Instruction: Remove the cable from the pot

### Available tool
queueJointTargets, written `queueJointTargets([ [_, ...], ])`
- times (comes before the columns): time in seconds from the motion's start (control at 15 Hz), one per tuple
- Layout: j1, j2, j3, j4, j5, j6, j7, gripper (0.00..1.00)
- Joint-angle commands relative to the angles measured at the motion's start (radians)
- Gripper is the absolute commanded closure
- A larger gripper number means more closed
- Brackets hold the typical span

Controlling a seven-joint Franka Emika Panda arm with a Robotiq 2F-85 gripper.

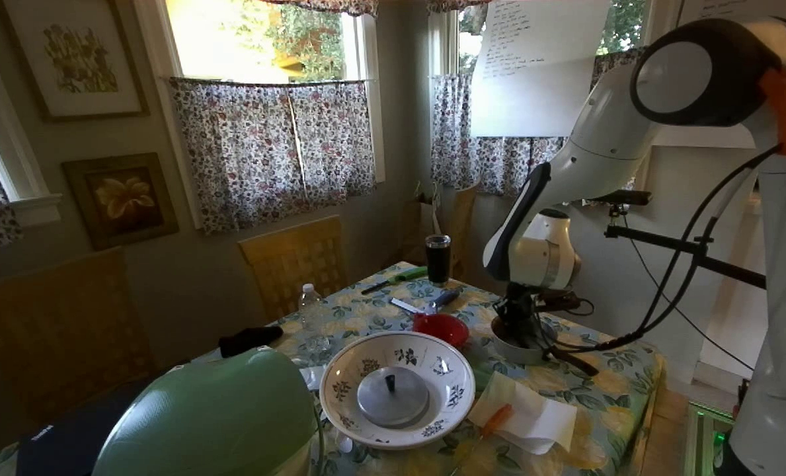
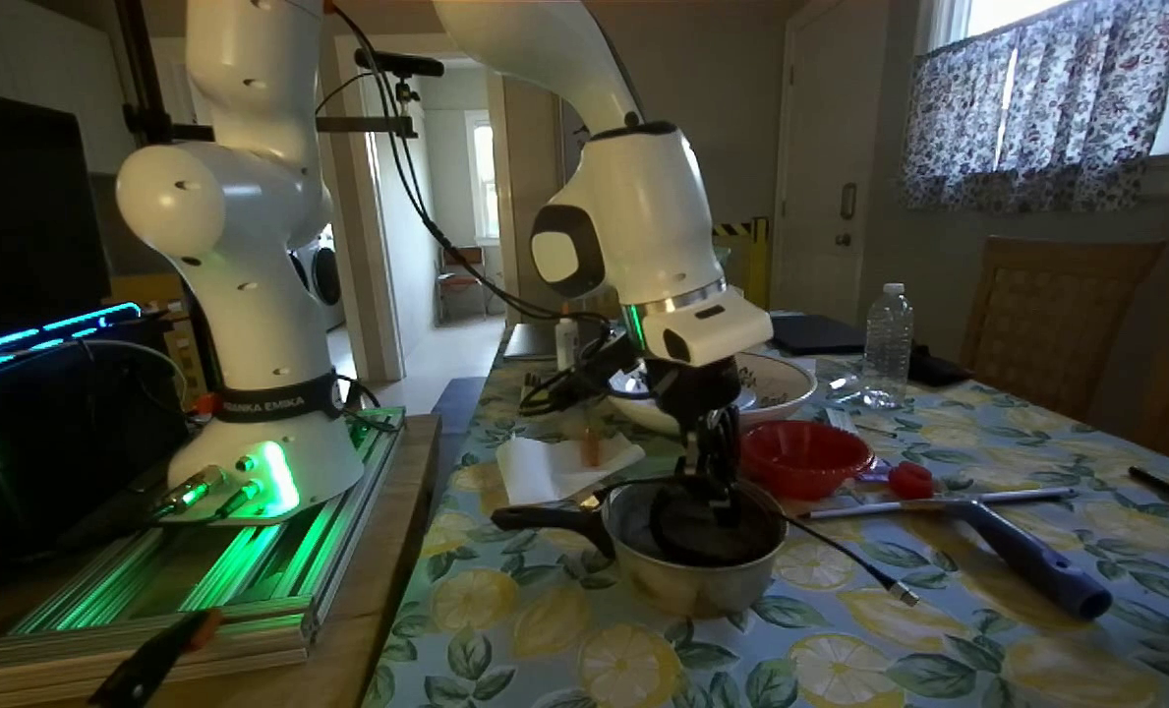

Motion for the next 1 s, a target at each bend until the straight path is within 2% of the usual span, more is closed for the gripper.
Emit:
queueJointTargets([
  [0.0,0.016,-0.070,-0.025,-0.068,-0.216,0.043,0.135,0.99],
  [0.07,0.124,-0.077,-0.129,-0.073,-0.200,0.029,0.106,0.99],
  [0.13,0.142,-0.110,-0.159,-0.095,-0.260,0.019,0.139,0.99],
  [0.53,0.354,-0.226,-0.430,-0.129,-0.555,-0.013,0.288,0.99],
  [0.67,0.393,-0.249,-0.485,-0.103,-0.659,-0.032,0.350,0.99],
  [0.93,0.416,-0.276,-0.513,-0.012,-0.849,-0.094,0.428,0.99],
])
